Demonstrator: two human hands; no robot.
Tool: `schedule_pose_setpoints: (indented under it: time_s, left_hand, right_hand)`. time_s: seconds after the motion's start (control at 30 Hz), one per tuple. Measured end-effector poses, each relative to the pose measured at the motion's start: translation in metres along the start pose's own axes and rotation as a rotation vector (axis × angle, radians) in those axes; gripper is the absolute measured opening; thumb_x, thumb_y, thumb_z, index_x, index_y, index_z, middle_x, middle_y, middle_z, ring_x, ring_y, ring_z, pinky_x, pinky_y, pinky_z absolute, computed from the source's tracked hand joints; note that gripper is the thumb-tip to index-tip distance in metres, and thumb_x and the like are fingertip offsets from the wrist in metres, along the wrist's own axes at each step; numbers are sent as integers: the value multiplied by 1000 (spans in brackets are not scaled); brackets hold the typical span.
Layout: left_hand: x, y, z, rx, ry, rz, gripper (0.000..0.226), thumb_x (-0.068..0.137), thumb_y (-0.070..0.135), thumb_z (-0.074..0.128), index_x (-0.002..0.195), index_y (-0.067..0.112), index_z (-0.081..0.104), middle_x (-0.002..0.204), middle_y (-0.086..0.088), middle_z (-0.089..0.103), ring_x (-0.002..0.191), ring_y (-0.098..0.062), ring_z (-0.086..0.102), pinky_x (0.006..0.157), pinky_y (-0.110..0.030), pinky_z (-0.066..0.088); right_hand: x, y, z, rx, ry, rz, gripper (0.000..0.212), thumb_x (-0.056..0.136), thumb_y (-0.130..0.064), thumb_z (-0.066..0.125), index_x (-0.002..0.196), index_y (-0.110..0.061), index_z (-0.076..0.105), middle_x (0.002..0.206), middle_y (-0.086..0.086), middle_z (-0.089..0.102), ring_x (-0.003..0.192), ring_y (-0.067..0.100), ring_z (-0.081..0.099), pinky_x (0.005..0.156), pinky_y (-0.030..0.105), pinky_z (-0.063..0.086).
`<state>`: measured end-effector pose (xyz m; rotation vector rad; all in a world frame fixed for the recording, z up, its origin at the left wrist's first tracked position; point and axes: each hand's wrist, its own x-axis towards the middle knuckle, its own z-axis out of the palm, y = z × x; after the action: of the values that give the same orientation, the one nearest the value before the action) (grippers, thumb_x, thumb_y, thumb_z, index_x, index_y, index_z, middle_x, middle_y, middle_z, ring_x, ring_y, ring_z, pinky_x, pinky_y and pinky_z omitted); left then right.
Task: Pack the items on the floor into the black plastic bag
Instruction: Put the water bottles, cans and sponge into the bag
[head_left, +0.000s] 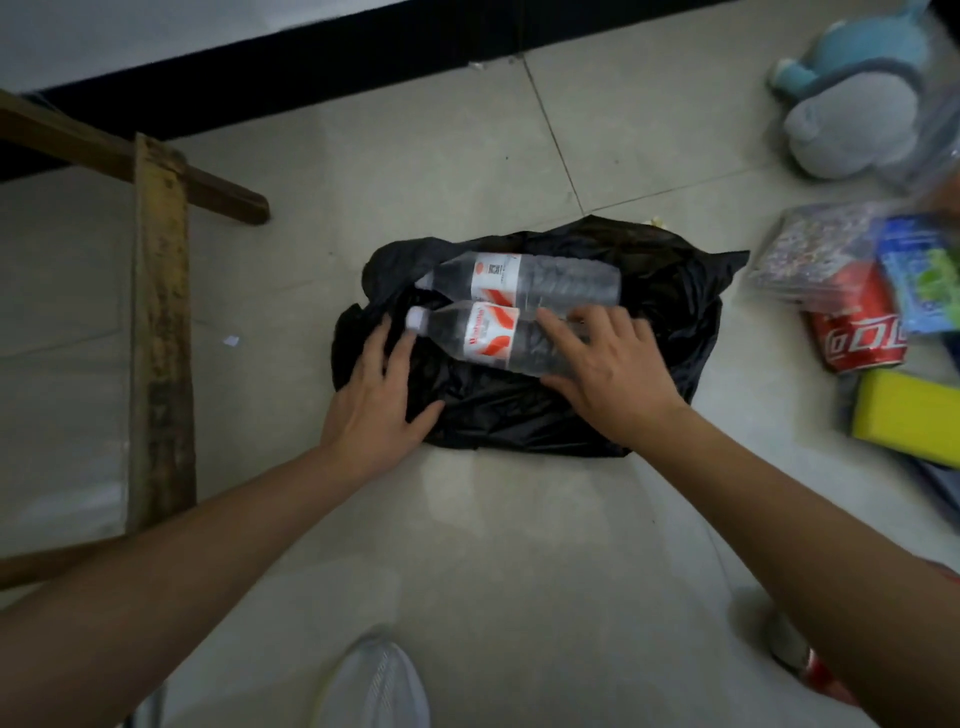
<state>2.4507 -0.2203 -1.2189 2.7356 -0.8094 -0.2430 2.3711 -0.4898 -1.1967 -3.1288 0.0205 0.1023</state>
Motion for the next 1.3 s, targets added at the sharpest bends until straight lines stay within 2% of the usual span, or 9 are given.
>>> schedule_pose_setpoints:
  time_s: [0.17, 0.37, 0.5, 0.6, 0.8, 0.93, 1.03, 1.17, 1.3]
  left_hand:
    - [-19, -9, 3, 174, 85, 296, 33, 92, 33, 47, 103, 11, 69, 98, -8, 60, 69, -26, 63, 45, -32, 48]
    - [-12, 9, -19, 288, 10, 320, 50, 92, 55, 43, 105, 15, 71, 89, -9, 61, 50, -27, 58, 44, -25, 34]
    - [-9, 10, -30, 345, 20, 399, 65, 89, 67, 34, 79, 17, 74, 66, -3, 58, 43, -24, 54, 41, -22, 34]
    - [4, 16, -43, 306, 199, 448, 61, 97, 52, 46, 53, 13, 63, 53, -2, 48, 37, -25, 48, 37, -26, 37]
    - [25, 45, -91, 213, 502, 655, 49, 93, 29, 66, 49, 13, 54, 49, -3, 47, 39, -20, 48, 36, -24, 29]
    - [18, 59, -90, 85, 446, 798, 48, 93, 33, 64, 51, 13, 56, 52, -2, 50, 42, -19, 47, 41, -22, 28]
    - [20, 69, -93, 96, 397, 661, 46, 97, 42, 53, 65, 10, 62, 68, -6, 57, 57, -23, 52, 50, -32, 40]
    - [53, 69, -100, 152, 336, 76, 51, 90, 48, 56, 128, 14, 53, 130, -16, 48, 120, -35, 44, 95, -48, 41]
    - [83, 52, -97, 18, 53, -387, 100, 80, 58, 68, 154, 21, 10, 160, -18, 8, 146, -40, 14, 113, -54, 25]
  right_hand:
    - [-13, 4, 4, 134, -13, 64, 80, 89, -50, 62, 155, -26, 24, 135, 17, 42, 120, 36, 44, 94, 49, 46]
    - [-48, 18, 4, 213, -92, 347, 110, 80, -70, 58, 156, -20, -3, 147, 16, 32, 126, 36, 44, 97, 48, 46]
    - [-64, 38, -13, 63, -269, 286, 66, 90, -56, 56, 143, -18, 44, 125, 11, 58, 110, 33, 59, 86, 40, 49]
    - [-68, 49, -27, 77, 8, 211, 27, 94, -34, 58, 111, -17, 70, 98, 11, 67, 87, 35, 65, 71, 40, 53]
    - [-59, 66, -99, 446, 675, 461, 16, 87, -20, 56, 96, -8, 60, 93, 13, 62, 87, 31, 56, 76, 41, 41]
    - [-64, 65, -116, 381, 746, 303, 14, 73, -16, 54, 80, -4, 54, 81, 15, 52, 77, 33, 50, 69, 44, 38]
    - [-62, 51, -122, 365, 781, 191, 22, 78, -18, 59, 94, -4, 62, 102, 18, 56, 99, 33, 53, 85, 46, 42]
    - [-46, 20, -135, 451, 794, -14, 23, 95, -20, 56, 103, -2, 66, 113, 17, 58, 106, 27, 56, 90, 37, 46]
    - [-28, 9, -110, 268, 72, 76, 42, 96, -44, 49, 130, -20, 51, 119, 6, 57, 101, 25, 61, 81, 40, 54]
